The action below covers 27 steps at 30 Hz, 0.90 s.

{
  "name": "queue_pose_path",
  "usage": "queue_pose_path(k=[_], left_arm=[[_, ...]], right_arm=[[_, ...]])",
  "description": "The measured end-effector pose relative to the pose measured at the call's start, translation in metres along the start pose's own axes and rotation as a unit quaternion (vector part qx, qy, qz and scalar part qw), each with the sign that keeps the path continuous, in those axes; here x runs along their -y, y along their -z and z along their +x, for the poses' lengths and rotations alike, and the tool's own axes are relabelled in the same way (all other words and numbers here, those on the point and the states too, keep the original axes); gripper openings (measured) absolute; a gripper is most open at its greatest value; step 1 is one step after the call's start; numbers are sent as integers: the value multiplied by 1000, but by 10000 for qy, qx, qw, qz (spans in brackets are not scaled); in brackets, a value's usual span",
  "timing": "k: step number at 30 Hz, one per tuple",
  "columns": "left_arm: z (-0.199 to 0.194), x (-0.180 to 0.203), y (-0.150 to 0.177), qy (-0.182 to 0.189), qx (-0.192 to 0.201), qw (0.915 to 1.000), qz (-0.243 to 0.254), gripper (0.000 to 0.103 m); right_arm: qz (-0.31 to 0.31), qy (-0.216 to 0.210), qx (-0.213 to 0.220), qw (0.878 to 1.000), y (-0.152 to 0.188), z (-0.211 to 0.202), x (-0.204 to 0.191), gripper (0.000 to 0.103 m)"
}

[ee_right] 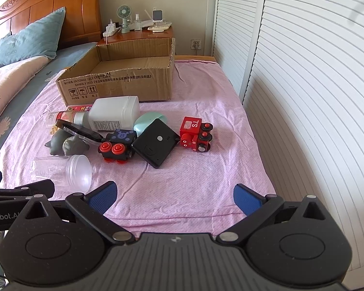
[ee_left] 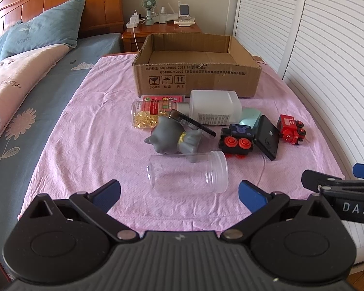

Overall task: Organize rigid objects
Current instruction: 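Move the right tool toward the red S.L toy train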

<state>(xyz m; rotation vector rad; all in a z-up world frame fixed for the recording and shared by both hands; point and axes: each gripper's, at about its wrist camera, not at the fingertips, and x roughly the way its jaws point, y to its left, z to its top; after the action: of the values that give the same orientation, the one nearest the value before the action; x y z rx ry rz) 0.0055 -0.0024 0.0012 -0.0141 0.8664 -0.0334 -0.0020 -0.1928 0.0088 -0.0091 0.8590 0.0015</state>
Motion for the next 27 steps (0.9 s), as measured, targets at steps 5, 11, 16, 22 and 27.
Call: queue_pose_path(k=[5, 11, 16, 22, 27], left_arm=[[1, 0, 0, 4, 4, 10000, 7, 102], [2, 1, -1, 17, -14, 10000, -1, 102], [3, 2, -2, 13, -12, 10000, 2, 102], [4, 3, -2, 30, -22, 10000, -2, 102], [7, 5, -4, 48, 8, 10000, 2, 102]], right_arm=[[3, 5, 1, 10000, -1, 0, 0, 103], [-2, 25, -8, 10000, -2, 1, 1, 103], [-4, 36, -5, 10000, -2, 1, 1, 103], [0, 37, -17, 10000, -2, 3, 2, 103], [1, 32, -5, 10000, -2, 4, 4, 103]])
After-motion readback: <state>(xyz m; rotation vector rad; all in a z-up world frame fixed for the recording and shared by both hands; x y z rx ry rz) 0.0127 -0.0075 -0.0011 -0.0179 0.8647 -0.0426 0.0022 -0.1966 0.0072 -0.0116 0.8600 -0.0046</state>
